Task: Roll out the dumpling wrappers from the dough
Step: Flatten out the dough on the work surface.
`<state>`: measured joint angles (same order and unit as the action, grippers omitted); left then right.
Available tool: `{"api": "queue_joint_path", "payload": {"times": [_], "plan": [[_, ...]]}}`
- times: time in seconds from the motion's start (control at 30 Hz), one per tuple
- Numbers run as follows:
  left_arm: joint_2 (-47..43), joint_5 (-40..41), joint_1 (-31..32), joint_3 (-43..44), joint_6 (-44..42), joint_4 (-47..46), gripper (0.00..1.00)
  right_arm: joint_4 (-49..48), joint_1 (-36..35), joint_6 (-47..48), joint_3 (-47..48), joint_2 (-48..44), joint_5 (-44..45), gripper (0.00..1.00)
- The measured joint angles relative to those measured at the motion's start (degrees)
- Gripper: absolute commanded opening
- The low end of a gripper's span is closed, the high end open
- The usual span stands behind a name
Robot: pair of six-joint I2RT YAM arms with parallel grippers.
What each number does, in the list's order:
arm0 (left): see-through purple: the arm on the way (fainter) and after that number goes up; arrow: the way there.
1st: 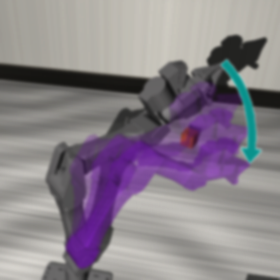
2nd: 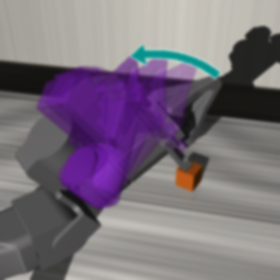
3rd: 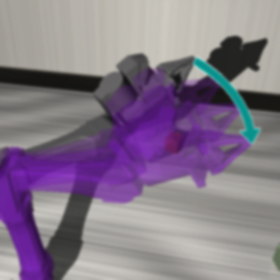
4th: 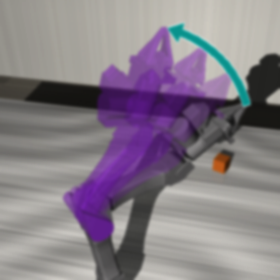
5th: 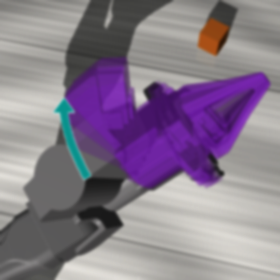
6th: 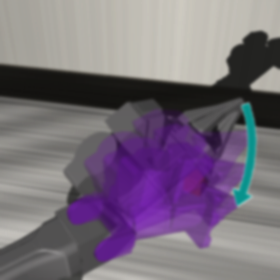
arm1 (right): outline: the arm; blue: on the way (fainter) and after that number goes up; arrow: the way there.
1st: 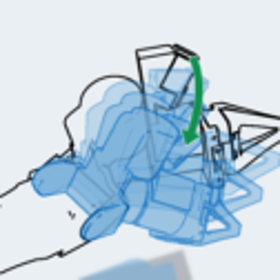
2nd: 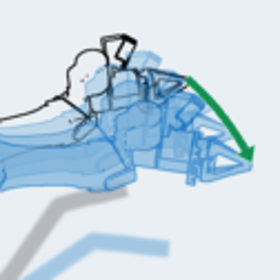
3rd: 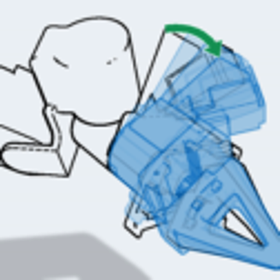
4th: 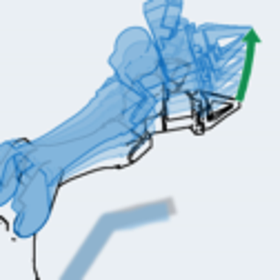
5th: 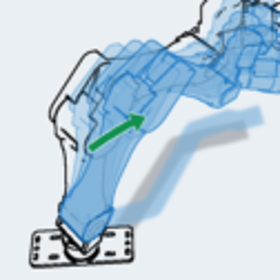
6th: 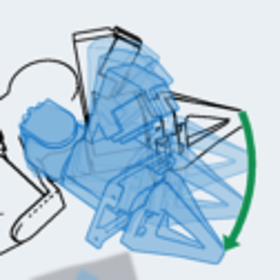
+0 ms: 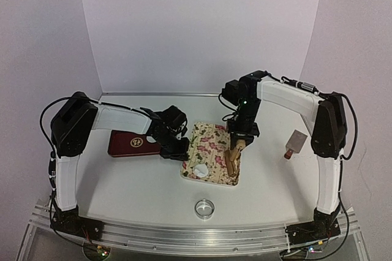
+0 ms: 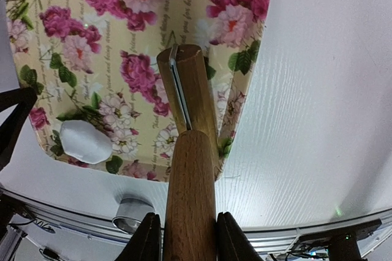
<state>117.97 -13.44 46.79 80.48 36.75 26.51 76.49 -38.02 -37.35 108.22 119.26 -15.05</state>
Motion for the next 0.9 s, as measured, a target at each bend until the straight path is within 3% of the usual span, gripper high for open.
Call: {"api": "queue_joint_path", "payload": {"times": [0.27, 0.47, 0.9], "plan": [[-0.1, 0.1, -0.3, 2.3, -0.7, 1.1, 0.16, -2.6, -1.2, -1.8, 1.1, -7.1, -4.0, 0.00], [-1.0, 0.2, -0.3, 2.3, -0.3, 1.6, 0.24, -3.8, -5.5, -3.8, 5.7, -7.4, -5.3, 0.00], [-2.1, 1.0, -0.3, -0.4, 1.1, 3.0, 0.15, -5.7, -9.2, -5.8, 7.8, 1.8, -4.5, 0.00]]}}
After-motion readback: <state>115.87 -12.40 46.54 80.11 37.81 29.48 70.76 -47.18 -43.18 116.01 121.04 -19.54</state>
